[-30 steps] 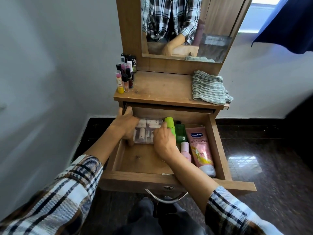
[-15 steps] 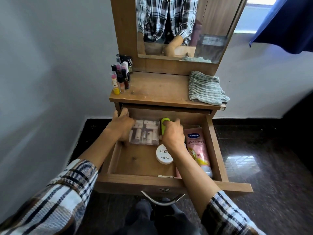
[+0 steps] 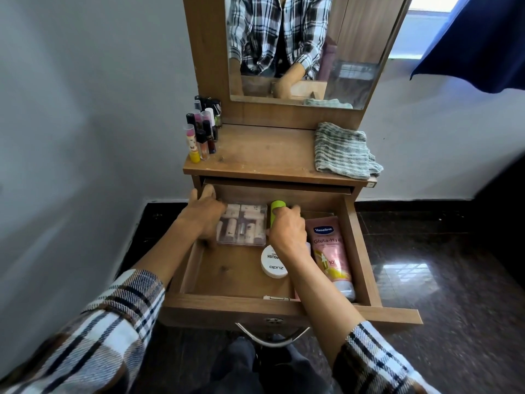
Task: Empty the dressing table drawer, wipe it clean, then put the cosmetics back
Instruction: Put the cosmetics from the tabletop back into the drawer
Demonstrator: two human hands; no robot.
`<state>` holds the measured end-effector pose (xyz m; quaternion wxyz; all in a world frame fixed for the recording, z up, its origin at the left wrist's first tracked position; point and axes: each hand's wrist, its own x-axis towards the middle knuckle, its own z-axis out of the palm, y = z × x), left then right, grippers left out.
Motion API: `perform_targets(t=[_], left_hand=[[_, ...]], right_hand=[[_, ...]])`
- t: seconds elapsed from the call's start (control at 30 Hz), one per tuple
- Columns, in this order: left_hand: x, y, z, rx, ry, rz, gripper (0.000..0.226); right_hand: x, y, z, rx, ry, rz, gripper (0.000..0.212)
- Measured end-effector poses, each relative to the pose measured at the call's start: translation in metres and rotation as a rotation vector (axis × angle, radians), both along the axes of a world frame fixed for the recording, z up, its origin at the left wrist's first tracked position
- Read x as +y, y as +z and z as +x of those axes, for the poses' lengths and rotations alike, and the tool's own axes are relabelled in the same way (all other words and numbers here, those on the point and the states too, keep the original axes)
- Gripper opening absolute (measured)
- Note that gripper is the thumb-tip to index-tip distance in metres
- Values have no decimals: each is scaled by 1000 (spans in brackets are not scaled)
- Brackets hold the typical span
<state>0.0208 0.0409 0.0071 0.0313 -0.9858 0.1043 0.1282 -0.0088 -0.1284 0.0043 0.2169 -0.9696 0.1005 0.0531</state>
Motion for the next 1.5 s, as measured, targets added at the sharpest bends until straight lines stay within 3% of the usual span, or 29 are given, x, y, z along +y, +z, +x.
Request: perform_targets(t=[0.17,0.33,0.47,0.57,0.7,0.77,1.0,1.23,1.37,1.5], left_hand=[[-6,12,-12,32,33,-26,24],[-23,26,-42,-176,-41,-93,68],[-27,44,-68,-240,-16,-152,80],[-26,62,-87,-258,41,-318,74],[-20,79,-102,-296,303,-809,59],[-17,89,-109,-370,437,-947,51],[1,98,-85,-530,554,-1001,36],[10,81,-21,-617,635,-1108,46],[15,63,5,-630,639,-1170,33],[22,50,20,-675,645,-1217,42]], right_hand=[[2,10,-12,-39,3,29,29],[-6,27,-37,-151,67,118,35],[-6,41,-59,-185,104,147,47],[-4,61,-76,-214,114,195,48],[1,86,-88,-265,155,222,51],[5,96,-90,-275,184,266,55],[25,115,-69,-348,229,542,41],[65,112,-9,-304,188,763,34],[78,98,22,-311,222,832,25],[90,76,46,-343,212,814,23]])
